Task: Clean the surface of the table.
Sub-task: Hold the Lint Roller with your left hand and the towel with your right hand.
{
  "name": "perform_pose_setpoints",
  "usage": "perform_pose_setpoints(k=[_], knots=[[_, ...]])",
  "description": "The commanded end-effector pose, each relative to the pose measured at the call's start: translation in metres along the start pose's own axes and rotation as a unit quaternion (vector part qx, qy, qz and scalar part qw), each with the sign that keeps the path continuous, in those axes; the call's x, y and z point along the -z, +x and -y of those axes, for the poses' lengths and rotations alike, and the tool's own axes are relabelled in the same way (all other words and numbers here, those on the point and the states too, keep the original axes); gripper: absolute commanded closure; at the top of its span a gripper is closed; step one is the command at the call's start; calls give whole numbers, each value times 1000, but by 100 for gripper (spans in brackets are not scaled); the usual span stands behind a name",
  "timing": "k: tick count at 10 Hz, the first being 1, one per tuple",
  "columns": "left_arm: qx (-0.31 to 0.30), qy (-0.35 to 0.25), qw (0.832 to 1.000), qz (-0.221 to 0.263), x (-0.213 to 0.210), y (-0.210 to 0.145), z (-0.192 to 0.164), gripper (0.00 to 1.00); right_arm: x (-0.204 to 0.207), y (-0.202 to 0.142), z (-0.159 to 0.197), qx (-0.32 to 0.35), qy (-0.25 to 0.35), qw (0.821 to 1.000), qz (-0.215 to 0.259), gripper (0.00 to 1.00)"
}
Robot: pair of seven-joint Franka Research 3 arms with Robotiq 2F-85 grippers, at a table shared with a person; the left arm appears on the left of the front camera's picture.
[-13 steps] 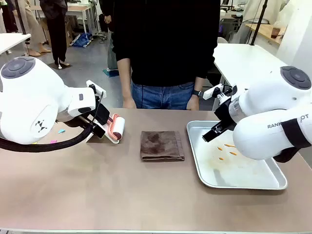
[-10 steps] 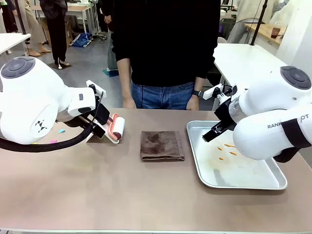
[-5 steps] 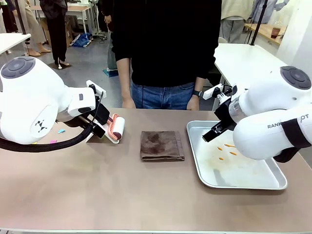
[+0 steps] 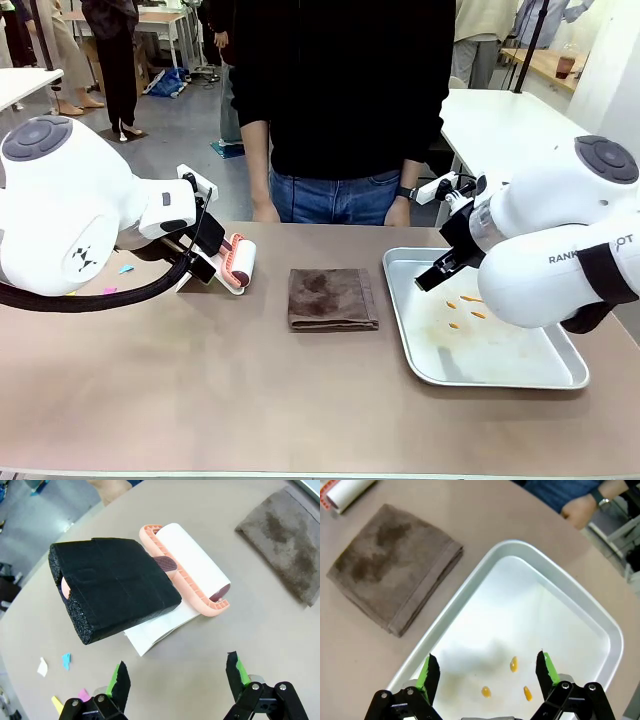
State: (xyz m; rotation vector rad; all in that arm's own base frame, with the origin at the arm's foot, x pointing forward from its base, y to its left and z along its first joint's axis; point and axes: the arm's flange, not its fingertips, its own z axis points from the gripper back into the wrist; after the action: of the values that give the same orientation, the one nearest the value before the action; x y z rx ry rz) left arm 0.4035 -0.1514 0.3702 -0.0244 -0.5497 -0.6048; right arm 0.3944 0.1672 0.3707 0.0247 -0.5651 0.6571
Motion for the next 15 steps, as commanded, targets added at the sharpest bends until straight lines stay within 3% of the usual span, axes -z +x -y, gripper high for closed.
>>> perform_pose_setpoints(k=[1,6,10,13,14,15], knots=[[0,0,1000,0,0,0,0,0,0,0,0,0,0,1000,0,0],[8,-11,1000,8,-10,-7,-5,0,-7,1,8,8,6,1000,1,0],[-11,-20,1000,9,-78,-20,-14,0,-58,-16,46,78,77,994,8,0],[-45,-91,992,70,-144,-38,-35,0,-125,-54,77,172,139,975,21,0],[-82,-118,986,84,-162,-50,-53,0,-143,-73,89,204,176,963,33,0],[-124,-181,971,93,-173,-69,-77,0,-156,-97,109,247,226,941,52,0]])
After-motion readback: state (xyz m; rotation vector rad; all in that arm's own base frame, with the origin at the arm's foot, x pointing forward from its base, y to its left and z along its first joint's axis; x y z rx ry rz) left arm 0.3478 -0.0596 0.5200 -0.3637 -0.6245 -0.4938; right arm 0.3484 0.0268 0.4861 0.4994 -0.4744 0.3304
